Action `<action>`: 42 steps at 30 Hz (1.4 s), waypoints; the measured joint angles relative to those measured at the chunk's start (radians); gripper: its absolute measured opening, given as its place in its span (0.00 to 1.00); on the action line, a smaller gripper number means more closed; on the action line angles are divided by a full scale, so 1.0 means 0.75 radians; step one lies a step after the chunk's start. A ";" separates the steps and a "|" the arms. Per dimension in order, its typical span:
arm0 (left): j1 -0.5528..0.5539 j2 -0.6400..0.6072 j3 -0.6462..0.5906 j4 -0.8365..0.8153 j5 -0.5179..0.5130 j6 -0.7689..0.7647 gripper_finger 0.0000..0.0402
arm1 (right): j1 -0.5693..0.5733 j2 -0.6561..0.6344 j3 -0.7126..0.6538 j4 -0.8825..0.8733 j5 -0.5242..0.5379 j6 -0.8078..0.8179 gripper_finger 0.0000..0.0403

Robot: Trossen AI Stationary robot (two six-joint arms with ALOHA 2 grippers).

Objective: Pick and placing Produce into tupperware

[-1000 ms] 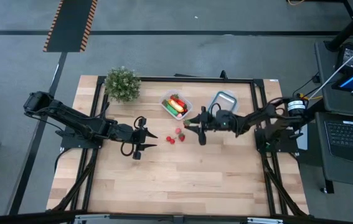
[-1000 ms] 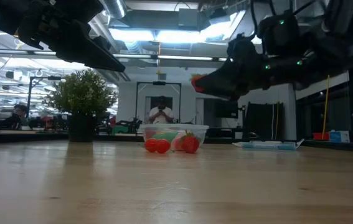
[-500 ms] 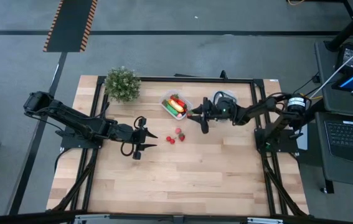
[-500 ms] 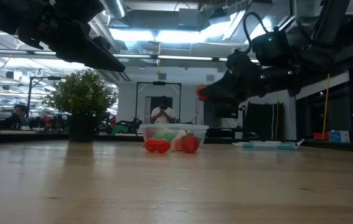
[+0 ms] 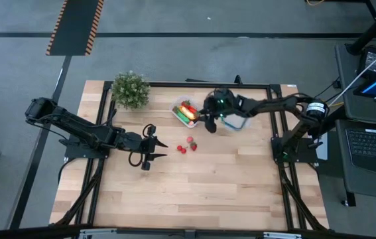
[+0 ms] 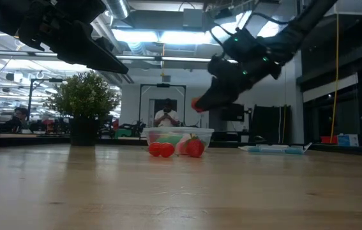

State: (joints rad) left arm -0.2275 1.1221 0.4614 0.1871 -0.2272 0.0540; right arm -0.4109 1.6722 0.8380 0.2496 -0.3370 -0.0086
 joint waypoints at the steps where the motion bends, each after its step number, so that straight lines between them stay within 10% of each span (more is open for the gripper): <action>1: 0.000 0.000 0.000 0.000 0.000 0.000 0.38 | -0.011 0.000 0.039 -0.064 0.001 -0.015 0.32; 19: 0.000 0.000 0.000 0.000 0.000 0.000 0.38 | -0.052 0.260 0.558 -0.767 0.059 -0.208 0.32; 42: 0.000 0.000 0.000 -0.030 0.000 0.001 0.38 | -0.052 0.372 0.628 -0.895 0.161 -0.186 0.32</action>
State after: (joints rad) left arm -0.2276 1.1219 0.4614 0.1646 -0.2272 0.0547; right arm -0.4500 1.9514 1.3087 -0.4215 -0.2161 -0.1477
